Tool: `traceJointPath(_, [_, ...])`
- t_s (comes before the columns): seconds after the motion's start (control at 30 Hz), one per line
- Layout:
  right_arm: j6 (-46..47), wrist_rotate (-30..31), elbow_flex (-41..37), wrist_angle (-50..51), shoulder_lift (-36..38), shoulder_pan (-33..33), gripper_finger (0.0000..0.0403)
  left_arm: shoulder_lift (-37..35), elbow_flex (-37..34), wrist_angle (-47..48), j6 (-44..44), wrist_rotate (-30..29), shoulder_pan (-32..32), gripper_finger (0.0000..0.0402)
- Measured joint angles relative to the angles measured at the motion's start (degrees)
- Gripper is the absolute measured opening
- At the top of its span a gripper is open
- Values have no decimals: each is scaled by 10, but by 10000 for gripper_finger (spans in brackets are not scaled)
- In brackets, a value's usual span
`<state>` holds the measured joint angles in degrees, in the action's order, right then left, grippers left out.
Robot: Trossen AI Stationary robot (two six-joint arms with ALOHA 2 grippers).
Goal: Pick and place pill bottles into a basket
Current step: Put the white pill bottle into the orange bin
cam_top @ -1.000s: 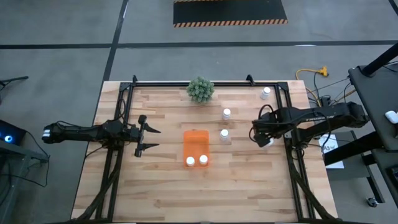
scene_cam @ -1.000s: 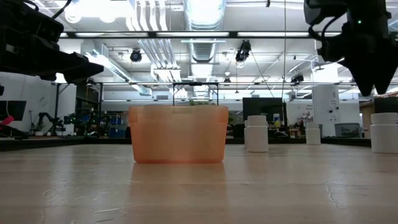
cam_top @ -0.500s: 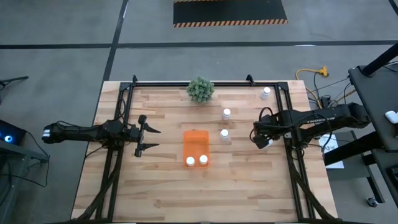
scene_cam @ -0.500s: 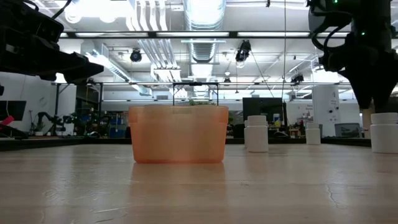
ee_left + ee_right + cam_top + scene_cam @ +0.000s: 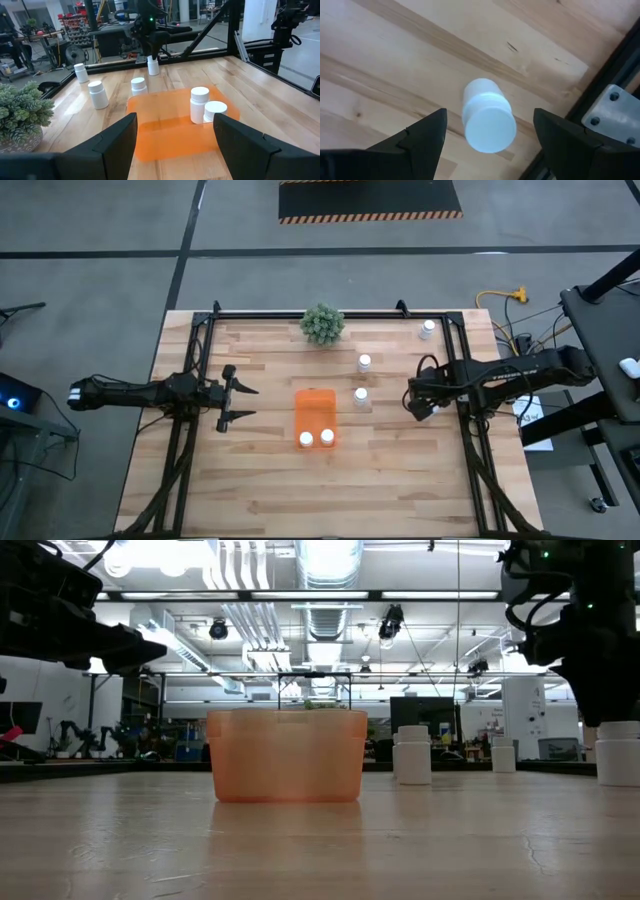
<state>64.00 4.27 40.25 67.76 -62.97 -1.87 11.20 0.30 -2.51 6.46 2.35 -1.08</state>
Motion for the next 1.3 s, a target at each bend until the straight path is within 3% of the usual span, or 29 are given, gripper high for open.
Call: traceJointPath(1.3, [-21, -31, -35, -43, -1, 0, 240, 1, 0, 0, 0, 0, 0, 245])
